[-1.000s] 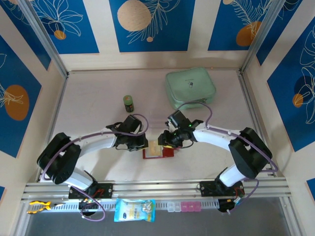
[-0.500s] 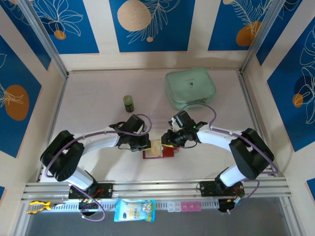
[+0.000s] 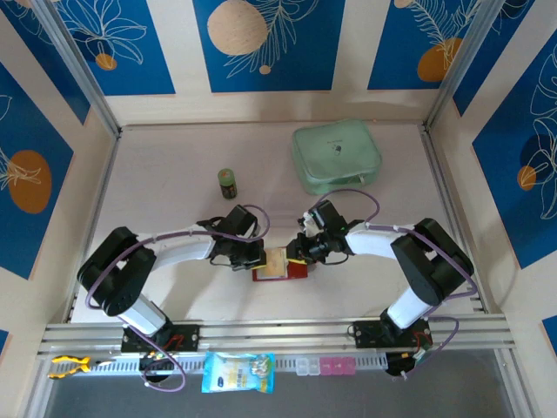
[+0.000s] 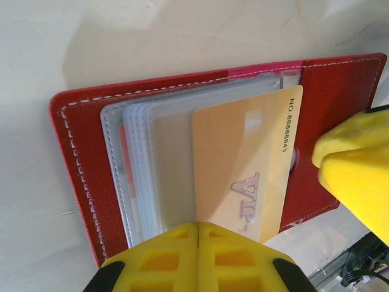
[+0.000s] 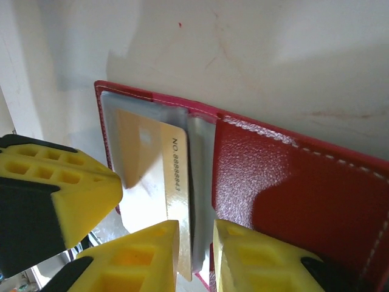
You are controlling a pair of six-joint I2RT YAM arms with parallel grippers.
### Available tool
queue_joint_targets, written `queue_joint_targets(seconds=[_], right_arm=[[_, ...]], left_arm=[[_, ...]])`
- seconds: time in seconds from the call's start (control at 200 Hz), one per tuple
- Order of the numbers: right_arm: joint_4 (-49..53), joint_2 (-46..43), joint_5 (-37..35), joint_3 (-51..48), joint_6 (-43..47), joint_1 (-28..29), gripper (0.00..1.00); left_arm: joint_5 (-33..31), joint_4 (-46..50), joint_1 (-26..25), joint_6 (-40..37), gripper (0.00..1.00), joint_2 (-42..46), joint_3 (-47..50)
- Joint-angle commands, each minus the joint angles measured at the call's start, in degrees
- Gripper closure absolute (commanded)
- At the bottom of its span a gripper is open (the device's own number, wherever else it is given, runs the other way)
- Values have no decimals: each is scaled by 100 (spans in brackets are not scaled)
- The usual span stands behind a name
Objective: Take the credit cards out of the card holder
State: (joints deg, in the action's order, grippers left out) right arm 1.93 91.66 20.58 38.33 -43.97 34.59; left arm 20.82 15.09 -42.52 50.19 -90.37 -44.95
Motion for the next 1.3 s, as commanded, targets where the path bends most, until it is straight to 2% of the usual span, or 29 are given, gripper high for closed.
queue_joint_targets(seconds=[0.0,0.385,0.835,1.29], right_arm=[[-338,149,336,-100,-6,-18,78],[-778,505,647,-161,-67,3,79],[-845,587,686,-193,-110,58,82],[-648,286,524,-282,-18,-11,95]], left_arm=[[-113,160,-63,-135,97,-67,2],[-154,124,-61,-92,97,-113,162],[-148,37,-62,-32,97,-164,232],[-148,-16,-61,-10,98,-191,228]])
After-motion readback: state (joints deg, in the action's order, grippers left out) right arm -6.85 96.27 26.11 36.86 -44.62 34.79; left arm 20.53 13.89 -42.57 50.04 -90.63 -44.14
